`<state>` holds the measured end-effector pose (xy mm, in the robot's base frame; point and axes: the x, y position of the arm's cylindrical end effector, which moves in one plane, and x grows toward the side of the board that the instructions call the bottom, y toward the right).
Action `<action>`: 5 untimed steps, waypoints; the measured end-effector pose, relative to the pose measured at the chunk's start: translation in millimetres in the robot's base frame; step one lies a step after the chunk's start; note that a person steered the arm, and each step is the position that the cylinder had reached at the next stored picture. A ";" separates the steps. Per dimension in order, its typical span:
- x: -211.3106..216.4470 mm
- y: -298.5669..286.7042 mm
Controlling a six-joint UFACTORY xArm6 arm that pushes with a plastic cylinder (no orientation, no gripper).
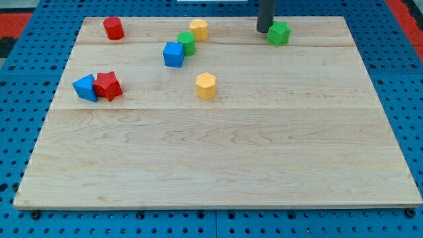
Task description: Place the hexagon vertical to the heart
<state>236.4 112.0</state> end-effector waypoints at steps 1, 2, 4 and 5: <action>1.6 0.0; 1.6 0.0; 3.2 -31.0; 21.9 -31.0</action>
<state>258.3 81.0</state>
